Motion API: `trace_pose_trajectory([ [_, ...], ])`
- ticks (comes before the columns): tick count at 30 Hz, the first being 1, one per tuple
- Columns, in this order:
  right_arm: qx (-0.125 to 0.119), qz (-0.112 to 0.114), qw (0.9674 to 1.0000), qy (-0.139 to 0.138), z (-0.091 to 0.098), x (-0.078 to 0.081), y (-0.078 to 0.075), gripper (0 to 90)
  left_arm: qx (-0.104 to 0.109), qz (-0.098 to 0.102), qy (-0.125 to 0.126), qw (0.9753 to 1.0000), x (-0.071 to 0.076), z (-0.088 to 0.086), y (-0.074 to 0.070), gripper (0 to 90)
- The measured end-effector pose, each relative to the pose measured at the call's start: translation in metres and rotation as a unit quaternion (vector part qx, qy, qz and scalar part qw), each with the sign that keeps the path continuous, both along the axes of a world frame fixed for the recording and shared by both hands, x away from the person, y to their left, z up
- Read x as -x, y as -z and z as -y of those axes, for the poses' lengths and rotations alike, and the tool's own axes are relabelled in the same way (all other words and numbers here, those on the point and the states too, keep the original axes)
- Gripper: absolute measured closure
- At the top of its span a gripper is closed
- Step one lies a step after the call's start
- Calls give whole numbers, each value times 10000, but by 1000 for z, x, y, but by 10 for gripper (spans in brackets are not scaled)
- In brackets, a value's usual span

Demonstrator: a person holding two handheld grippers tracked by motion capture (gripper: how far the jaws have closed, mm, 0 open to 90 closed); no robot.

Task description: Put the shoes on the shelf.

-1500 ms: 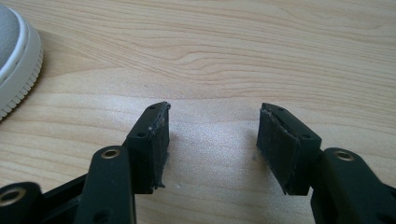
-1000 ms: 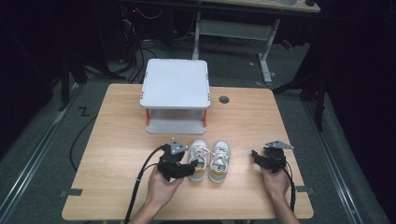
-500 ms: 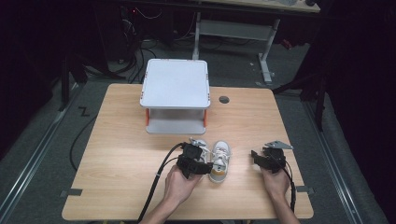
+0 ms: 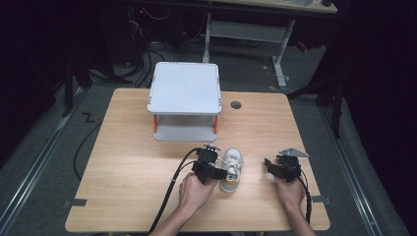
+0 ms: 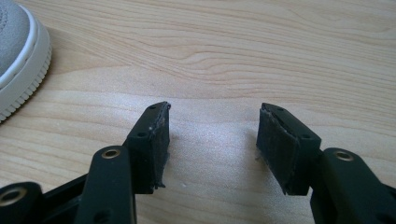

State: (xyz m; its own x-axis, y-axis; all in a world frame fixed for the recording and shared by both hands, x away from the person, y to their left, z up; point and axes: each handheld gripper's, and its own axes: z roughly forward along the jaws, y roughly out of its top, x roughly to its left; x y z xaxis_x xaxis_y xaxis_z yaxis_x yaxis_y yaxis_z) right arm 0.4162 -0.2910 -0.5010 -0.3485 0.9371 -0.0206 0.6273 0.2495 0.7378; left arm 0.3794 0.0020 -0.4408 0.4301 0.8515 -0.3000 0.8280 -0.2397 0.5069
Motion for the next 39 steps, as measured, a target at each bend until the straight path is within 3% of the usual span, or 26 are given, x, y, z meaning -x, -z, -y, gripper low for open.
trace_pose_trajectory([
  [5, 6, 1, 10000, -2, 0, 0, 0, 444, -122, 78, 84, 9999, -1, 3, 0, 537],
  [13, -1, -2, 10000, 4, 0, 0, 0, 442, -436, 296, 352, 9980, 1, 17, -1, 729],
  [22, 3, -3, 10000, -4, 0, 0, 0, 440, -379, 397, 352, 9979, 4, 10, -1, 803],
  [27, -2, -6, 10000, 7, 0, 0, 0, 435, -431, 416, 451, 9972, 3, 8, -2, 815],
  [39, -7, -18, 10000, 4, 0, 0, 0, 429, -290, 518, 581, 9965, 2, 0, -5, 823],
])
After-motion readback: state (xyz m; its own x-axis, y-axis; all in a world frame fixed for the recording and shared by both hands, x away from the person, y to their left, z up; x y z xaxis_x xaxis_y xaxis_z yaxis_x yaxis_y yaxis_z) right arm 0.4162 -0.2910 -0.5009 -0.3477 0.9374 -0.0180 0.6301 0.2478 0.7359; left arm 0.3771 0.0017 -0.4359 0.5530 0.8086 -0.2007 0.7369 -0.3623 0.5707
